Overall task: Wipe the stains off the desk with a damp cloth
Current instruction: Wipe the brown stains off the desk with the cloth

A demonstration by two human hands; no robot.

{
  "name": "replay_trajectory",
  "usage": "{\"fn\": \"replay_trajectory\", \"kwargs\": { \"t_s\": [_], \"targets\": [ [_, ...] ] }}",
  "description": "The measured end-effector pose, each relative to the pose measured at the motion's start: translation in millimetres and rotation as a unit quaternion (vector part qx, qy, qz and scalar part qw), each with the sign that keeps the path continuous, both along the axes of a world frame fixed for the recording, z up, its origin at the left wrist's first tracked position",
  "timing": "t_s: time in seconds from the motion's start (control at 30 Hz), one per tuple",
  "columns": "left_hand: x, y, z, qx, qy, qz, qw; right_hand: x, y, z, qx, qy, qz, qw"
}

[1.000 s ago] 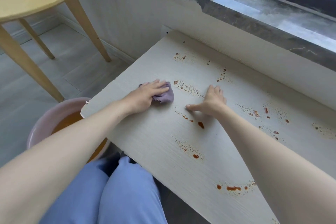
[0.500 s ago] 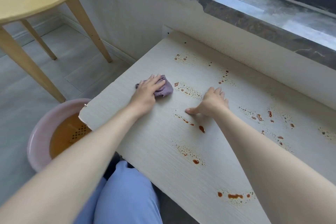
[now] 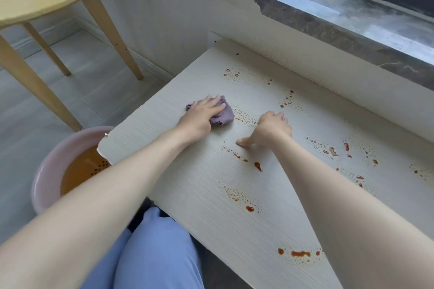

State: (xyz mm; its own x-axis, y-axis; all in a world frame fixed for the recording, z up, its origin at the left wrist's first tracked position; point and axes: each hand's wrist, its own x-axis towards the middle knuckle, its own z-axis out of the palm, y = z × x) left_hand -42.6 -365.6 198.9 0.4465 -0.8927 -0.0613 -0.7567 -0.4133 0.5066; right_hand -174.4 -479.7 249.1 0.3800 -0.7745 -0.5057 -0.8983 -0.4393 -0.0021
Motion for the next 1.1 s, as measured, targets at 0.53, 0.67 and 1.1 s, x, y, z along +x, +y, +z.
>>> {"fn": "replay_trajectory", "kwargs": {
  "t_s": [0.53,0.67,1.1],
  "targets": [
    [31.5,-13.6,1.8,0.01,0.032,-0.081,0.996,9.0,-2.2,0.6,0.002,0.038,0.005,0.999],
    [5.3,-30.6,6.8,0.001,-0.018,0.061,0.998,6.1,-1.2,-0.8,-0.005,0.027,-0.004,1.0],
    [-7.3,-25.3,1.1,0.001,-0.048,0.024,0.999,6.0,-2.2,-3.9,-0.008,0.014,-0.013,1.0]
  ]
}}
